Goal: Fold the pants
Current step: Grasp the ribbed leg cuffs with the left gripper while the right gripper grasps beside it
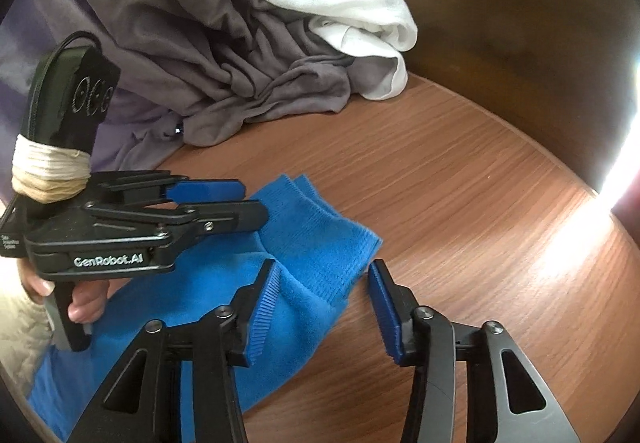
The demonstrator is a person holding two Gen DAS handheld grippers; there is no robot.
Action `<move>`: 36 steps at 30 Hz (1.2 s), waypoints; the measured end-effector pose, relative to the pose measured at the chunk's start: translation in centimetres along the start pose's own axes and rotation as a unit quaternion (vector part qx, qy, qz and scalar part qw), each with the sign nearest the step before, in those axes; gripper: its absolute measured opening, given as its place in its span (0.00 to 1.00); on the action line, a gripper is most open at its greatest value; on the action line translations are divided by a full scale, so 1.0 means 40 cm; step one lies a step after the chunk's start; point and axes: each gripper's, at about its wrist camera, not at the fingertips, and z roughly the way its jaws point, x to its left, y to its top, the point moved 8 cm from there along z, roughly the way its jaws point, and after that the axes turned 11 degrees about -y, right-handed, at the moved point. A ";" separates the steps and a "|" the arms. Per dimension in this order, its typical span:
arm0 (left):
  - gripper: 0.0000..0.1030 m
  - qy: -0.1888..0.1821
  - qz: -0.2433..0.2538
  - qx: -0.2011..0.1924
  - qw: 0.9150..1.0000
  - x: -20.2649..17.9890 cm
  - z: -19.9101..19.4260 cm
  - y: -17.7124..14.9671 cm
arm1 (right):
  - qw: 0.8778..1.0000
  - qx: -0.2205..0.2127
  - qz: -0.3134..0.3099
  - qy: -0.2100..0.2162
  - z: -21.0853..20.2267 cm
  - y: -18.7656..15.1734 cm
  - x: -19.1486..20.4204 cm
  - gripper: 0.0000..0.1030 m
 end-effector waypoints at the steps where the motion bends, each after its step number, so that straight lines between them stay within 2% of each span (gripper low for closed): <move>1: 0.38 -0.002 0.000 0.002 1.000 0.001 0.003 0.000 | 1.000 0.000 -0.001 0.000 0.000 -0.002 0.001 0.45; 9: 0.38 -0.021 -0.031 0.012 0.999 0.017 0.032 0.008 | 1.000 -0.009 -0.009 -0.005 0.002 -0.003 0.008 0.45; 12: 0.39 -0.010 -0.014 0.024 1.000 0.010 0.043 0.014 | 1.000 -0.013 -0.014 -0.008 0.001 -0.005 0.010 0.45; 14: 0.30 -0.014 -0.014 0.027 0.999 0.006 0.048 0.016 | 1.000 -0.016 -0.018 -0.011 0.001 -0.005 0.012 0.45; 18: 0.26 -0.028 -0.031 0.027 0.999 0.008 0.056 0.019 | 1.000 -0.018 -0.021 -0.013 0.002 -0.006 0.013 0.45; 20: 0.20 -0.030 -0.039 0.016 0.999 0.011 0.047 0.019 | 1.000 -0.018 -0.020 -0.013 0.003 -0.006 0.012 0.45; 27: 0.17 -0.033 -0.005 -0.017 0.999 -0.029 -0.026 0.017 | 1.000 -0.009 -0.006 0.005 0.007 -0.004 0.004 0.45; 31: 0.16 -0.032 0.043 -0.024 0.998 -0.071 -0.066 0.017 | 1.000 -0.002 0.004 0.031 0.007 -0.002 0.000 0.46; 36: 0.16 -0.029 0.086 -0.026 0.996 -0.106 -0.109 0.009 | 0.998 -0.002 -0.004 0.064 0.003 0.007 -0.004 0.58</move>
